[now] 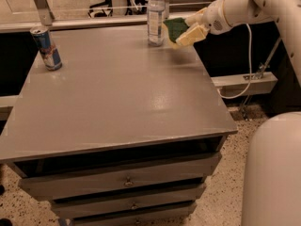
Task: Move sponge near blue plastic bottle
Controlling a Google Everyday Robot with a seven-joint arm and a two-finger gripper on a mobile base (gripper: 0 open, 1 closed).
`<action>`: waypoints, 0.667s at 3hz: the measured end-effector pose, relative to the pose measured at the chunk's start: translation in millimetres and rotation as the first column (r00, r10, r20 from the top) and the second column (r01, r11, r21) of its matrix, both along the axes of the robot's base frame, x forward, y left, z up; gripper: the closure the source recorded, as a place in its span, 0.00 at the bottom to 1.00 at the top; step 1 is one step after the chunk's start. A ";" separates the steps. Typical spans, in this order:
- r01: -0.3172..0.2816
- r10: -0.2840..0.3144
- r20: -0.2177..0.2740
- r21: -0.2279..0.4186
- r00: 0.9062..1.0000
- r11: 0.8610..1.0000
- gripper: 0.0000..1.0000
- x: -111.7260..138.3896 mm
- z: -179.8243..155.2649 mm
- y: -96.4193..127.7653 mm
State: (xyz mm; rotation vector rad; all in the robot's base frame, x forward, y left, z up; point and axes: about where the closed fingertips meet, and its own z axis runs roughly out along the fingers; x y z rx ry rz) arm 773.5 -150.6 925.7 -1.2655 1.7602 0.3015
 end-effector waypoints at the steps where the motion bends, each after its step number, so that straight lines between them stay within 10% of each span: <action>1: 0.001 -0.002 -0.049 -0.012 0.999 1.000 1.00 12.1 -15.7 3.2; 2: 0.012 -0.015 -0.090 -0.027 0.996 1.000 0.82 18.9 -27.0 2.2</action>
Offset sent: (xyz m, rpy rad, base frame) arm 0.0364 -0.0110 -0.0268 -0.0452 0.1302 -0.0367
